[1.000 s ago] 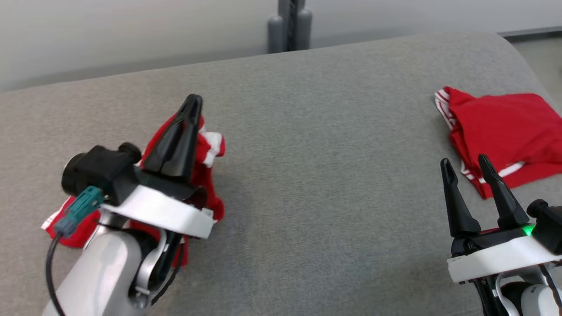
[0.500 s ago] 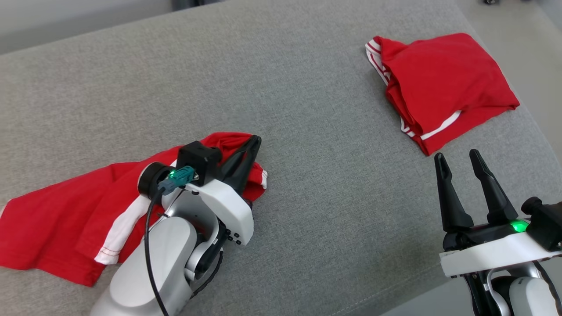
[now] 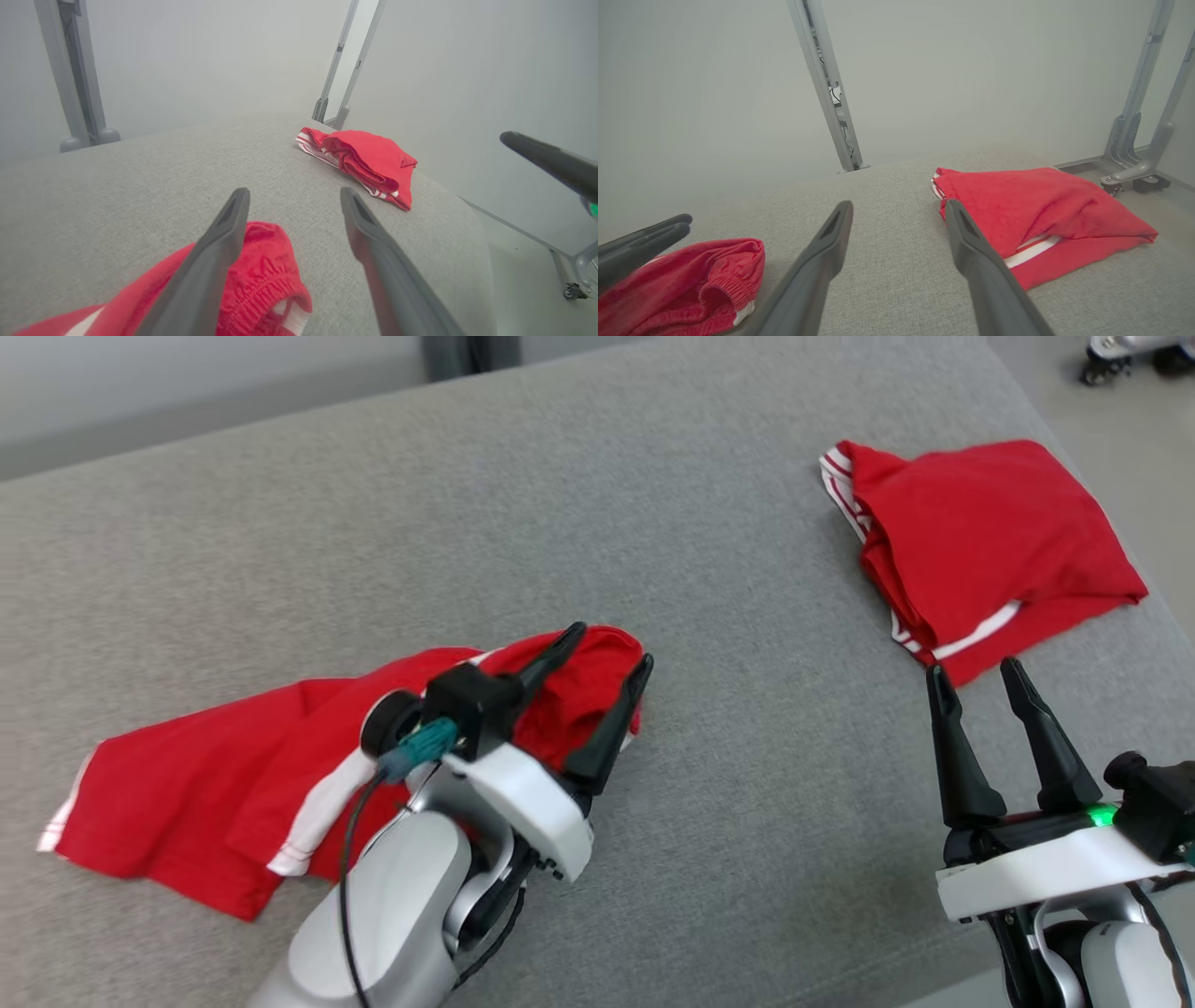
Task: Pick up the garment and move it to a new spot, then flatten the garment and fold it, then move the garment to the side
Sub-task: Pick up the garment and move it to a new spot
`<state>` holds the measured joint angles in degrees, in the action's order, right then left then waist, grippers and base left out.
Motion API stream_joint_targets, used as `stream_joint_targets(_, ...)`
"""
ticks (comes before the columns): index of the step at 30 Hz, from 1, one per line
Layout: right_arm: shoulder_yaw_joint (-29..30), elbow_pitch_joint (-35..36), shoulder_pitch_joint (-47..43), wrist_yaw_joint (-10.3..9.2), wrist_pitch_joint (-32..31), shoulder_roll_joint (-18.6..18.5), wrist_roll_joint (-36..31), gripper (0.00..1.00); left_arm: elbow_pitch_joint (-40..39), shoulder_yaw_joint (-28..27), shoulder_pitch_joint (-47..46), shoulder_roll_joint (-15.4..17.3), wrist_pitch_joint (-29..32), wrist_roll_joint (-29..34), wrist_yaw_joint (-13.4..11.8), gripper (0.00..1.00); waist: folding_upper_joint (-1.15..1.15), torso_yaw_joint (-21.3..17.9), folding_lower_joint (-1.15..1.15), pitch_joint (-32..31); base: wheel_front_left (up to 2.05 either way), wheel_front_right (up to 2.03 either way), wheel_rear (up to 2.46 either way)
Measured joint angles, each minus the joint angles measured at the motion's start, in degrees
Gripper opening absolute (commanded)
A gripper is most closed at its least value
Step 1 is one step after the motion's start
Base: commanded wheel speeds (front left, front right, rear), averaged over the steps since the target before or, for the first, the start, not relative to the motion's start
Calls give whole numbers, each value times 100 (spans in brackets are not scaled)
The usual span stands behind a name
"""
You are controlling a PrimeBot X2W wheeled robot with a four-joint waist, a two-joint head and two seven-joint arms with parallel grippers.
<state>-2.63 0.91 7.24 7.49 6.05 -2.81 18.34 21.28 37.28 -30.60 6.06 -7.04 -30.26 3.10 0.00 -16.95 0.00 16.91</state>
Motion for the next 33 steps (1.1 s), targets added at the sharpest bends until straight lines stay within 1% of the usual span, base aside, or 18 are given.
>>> stream_joint_targets(2, 15, 3, -16, 0, -25, -1, -35, 100, -75, -33, 94, 33, -60, -2, -35, 100, 0, 52, 0, -59, 0, 0, 0)
stream_joint_targets(4, 46, 13, -51, 0, -71, 0, -56, 100, -259, -192, 254, 120, -211, -44, -186, 100, 0, 172, 0, -175, 0, 0, 0)
stream_joint_targets(5, 104, 34, -101, 0, -119, -1, -94, 100, -433, -383, 430, 271, -368, -62, -377, 100, 0, 301, 0, -290, 0, 0, 0)
stream_joint_targets(11, 201, 172, -271, 0, -311, 1, -238, 100, -836, -1157, 1096, 809, -648, -221, -854, 100, 0, 695, 0, -611, 0, 0, 0)
stream_joint_targets(14, 223, 241, -355, 0, -385, 2, -299, 100, -1017, -1514, 1426, 1050, -714, -278, -1027, 100, 0, 880, 0, -761, 0, 0, 0)
stream_joint_targets(17, 243, 300, -439, 0, -463, 1, -367, 100, -1216, -1857, 1735, 1230, -749, -345, -1126, 100, 0, 1031, 0, -907, 0, 0, 0)
stream_joint_targets(23, 235, 355, -610, 0, -589, -4, -434, 100, -1628, -2175, 2382, 1515, -771, -335, -1177, 100, 0, 1242, 0, -1181, 0, 0, 0)
stream_joint_targets(28, 287, 378, -863, 0, -682, -47, -454, 100, -1947, -2163, 2876, 1629, -773, -310, -1192, 100, 0, 1353, 0, -1415, 0, 0, 0)
stream_joint_targets(33, 328, 427, -1070, 0, -773, -53, -463, 100, -2148, -2111, 3199, 1692, -637, -312, -1258, 100, 0, 1412, 0, -1625, 0, 0, 0)
